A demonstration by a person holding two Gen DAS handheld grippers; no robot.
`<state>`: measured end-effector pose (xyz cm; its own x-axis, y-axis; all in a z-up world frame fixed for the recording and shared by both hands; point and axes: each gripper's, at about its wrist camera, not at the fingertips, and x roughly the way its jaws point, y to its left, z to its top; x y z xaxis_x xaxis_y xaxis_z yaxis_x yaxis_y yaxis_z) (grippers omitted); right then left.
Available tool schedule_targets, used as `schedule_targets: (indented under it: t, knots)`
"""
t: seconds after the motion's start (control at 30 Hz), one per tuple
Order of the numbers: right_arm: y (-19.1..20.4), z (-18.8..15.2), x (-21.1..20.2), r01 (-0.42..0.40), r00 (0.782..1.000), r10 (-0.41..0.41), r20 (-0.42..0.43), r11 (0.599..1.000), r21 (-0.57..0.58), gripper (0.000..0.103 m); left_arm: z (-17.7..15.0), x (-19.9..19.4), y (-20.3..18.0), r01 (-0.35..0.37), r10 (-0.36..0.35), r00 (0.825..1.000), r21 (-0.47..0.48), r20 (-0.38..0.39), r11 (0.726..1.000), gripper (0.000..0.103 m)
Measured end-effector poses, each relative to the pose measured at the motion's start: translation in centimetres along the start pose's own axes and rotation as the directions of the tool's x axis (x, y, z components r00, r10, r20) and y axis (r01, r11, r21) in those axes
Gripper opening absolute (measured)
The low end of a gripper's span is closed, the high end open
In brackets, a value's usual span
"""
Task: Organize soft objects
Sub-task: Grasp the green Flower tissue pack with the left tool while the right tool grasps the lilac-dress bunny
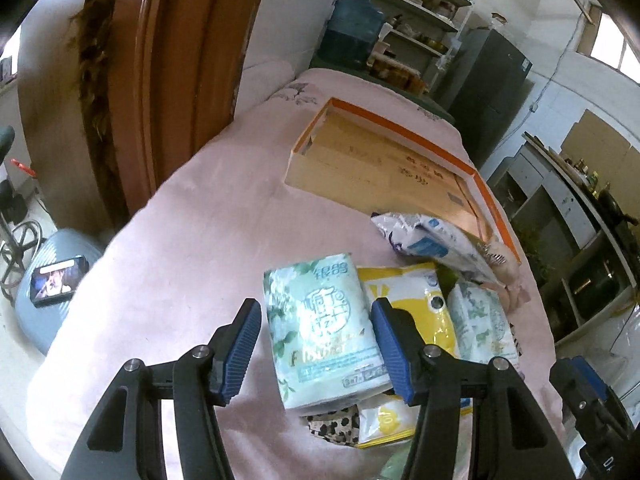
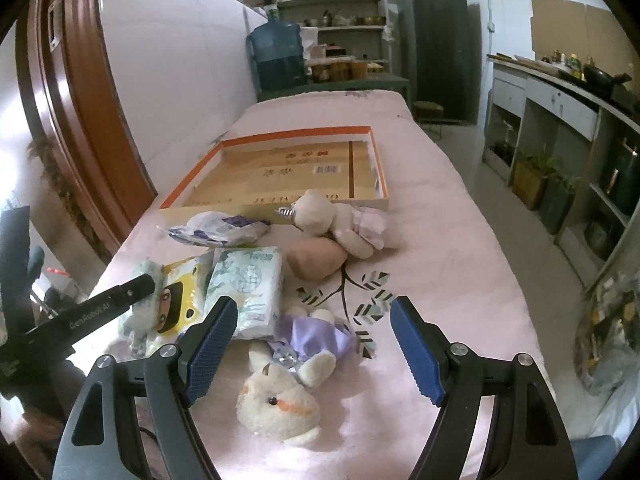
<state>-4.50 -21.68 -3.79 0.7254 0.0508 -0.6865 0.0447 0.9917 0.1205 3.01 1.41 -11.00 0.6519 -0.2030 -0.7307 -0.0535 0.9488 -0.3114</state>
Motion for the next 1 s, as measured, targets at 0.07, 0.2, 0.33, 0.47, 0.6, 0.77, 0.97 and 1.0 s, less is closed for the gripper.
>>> schedule_targets:
  t: [0.07, 0.2, 0.33, 0.47, 0.6, 0.77, 0.97, 1.0]
  knots:
    - [-0.1, -0.1, 0.3, -0.003, 1.0, 0.003, -0.005, 1.0, 0.003, 0.08, -0.3, 0.5, 0.3, 0.02, -0.02, 1.0, -0.024, -0.015, 1.0, 0.058]
    - [-0.4, -0.4, 0.7, -0.005, 1.0, 0.005, -0.018, 1.0, 0.013, 0.08, -0.3, 0.9, 1.0, 0.065, -0.067, 0.998, -0.064, -0.017, 0.996, 0.055]
    - [-0.9, -0.8, 0.9, -0.011, 0.999, 0.012, -0.033, 1.0, 0.023, 0.08, -0.3, 0.8, 0.3, 0.067, -0.067, 0.998, -0.006, -0.004, 0.998, 0.047]
    - [-1.0, -2.1, 1.1, -0.034, 0.997, 0.036, -0.062, 0.999, 0.033, 0.08, -0.4, 0.2, -0.4, 0.057, -0.059, 0.998, 0.041, 0.028, 0.998, 0.043]
    - [-1.1, -2.8, 2.0, -0.048, 0.993, 0.054, -0.103, 0.997, 0.061, 0.08, -0.3, -0.9, -0.5, 0.043, -0.047, 0.996, 0.059, 0.07, 0.997, 0.043]
    - [-0.5, -3.0, 3.1, -0.077, 0.985, 0.086, -0.148, 0.995, 0.067, 0.08, 0.2, -2.5, -0.5, 0.013, -0.022, 0.99, 0.071, 0.139, 0.997, 0.043]
    - [0.5, -3.8, 4.8, -0.108, 0.966, 0.119, -0.23, 0.992, 0.058, 0.065, 1.0, -3.1, -0.8, 0.0, -0.014, 0.988, 0.09, 0.153, 0.996, 0.043]
    - [0.6, -3.8, 4.9, -0.083, 0.97, 0.09, -0.226, 0.996, 0.04, 0.051, 0.9, -3.2, -0.7, 0.0, -0.015, 0.988, 0.094, 0.155, 0.996, 0.043]
